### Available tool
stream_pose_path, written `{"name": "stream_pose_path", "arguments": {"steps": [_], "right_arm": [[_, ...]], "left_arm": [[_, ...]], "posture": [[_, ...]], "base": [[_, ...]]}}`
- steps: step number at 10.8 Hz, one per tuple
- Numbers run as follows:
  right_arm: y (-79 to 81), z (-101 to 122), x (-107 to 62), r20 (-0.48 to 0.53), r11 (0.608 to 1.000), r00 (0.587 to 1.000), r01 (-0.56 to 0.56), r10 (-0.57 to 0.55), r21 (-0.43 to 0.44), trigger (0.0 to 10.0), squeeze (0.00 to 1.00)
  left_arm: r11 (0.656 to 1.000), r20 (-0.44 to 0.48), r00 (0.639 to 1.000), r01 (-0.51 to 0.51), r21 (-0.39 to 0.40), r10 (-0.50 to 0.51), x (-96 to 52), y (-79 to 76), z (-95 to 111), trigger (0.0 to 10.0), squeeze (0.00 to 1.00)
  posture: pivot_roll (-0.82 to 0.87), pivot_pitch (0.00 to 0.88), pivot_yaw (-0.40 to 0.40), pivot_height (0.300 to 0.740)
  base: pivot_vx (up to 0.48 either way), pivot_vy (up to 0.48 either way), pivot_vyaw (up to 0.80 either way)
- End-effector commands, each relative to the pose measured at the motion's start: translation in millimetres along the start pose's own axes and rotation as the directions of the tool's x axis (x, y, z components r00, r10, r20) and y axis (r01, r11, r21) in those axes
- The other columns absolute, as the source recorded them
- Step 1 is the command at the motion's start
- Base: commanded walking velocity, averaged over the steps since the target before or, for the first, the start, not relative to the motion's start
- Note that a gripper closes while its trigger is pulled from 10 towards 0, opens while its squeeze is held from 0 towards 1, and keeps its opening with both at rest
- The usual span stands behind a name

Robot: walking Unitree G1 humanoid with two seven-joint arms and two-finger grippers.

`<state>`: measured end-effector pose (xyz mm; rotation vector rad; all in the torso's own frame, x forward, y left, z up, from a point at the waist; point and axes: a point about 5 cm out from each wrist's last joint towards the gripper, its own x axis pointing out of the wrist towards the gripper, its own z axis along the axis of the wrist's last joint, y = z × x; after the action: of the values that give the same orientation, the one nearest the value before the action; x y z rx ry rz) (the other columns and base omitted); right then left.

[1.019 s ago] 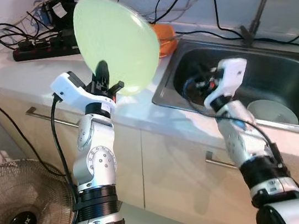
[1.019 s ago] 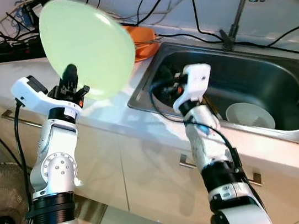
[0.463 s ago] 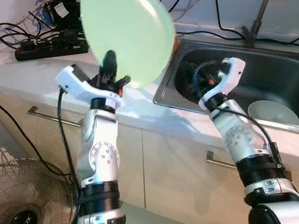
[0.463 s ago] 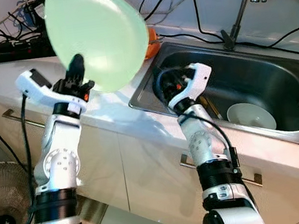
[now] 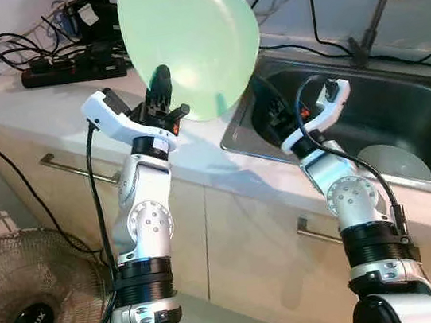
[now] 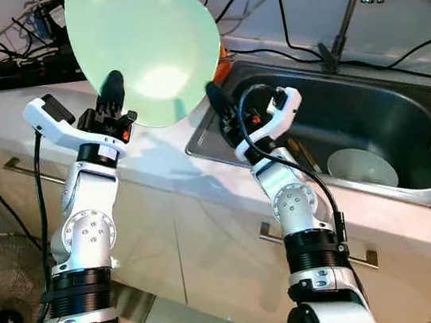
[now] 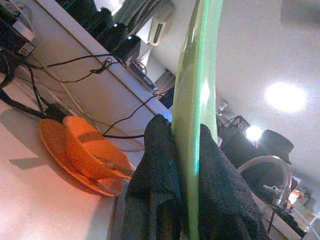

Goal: Kitchen organization

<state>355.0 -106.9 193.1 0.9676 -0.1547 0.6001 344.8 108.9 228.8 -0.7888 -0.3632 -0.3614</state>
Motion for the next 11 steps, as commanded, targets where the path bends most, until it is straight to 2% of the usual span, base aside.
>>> {"name": "stream_pose_path", "arguments": {"steps": [1, 4, 7, 11], "right_arm": [[2.8, 5, -2.0, 0.009, 1.0, 1.0, -0.028, 0.028, 0.008, 10.0, 0.0], [1.8, 1, -2.9, -0.009, 0.999, 1.0, -0.029, 0.029, 0.014, 10.0, 0.0], [-2.0, 2, -4.1, -0.016, 1.0, 1.0, -0.011, 0.011, -0.014, 10.0, 0.0], [-9.1, 7, -7.1, -0.002, 0.999, 1.0, 0.024, -0.024, -0.042, 10.0, 0.0]], "left_arm": [[0.991, 0.015, 0.992, 0.127, -0.051, -0.126, 15.0, -33.8, -2, 10.0, 0.0], [0.982, -0.013, 0.985, 0.171, -0.079, -0.173, 13.4, -40.1, -8, 10.0, 0.0], [0.976, 0.016, 0.98, 0.197, -0.089, -0.197, 14.4, -45.3, -1, 10.0, 0.0], [0.981, 0.028, 0.983, 0.183, -0.072, -0.181, 14.7, -42.4, 2, 10.0, 0.0]], "posture": [[0.23, 0.0, -0.067, 0.74], [0.23, 0.0, -0.067, 0.74], [0.23, 0.0, -0.07, 0.74], [0.23, 0.0, -0.07, 0.74]], "base": [[0.0, 0.0, 0.0], [0.0, 0.0, 0.0], [0.0, 0.0, 0.0], [0.0, 0.0, 0.0]]}}
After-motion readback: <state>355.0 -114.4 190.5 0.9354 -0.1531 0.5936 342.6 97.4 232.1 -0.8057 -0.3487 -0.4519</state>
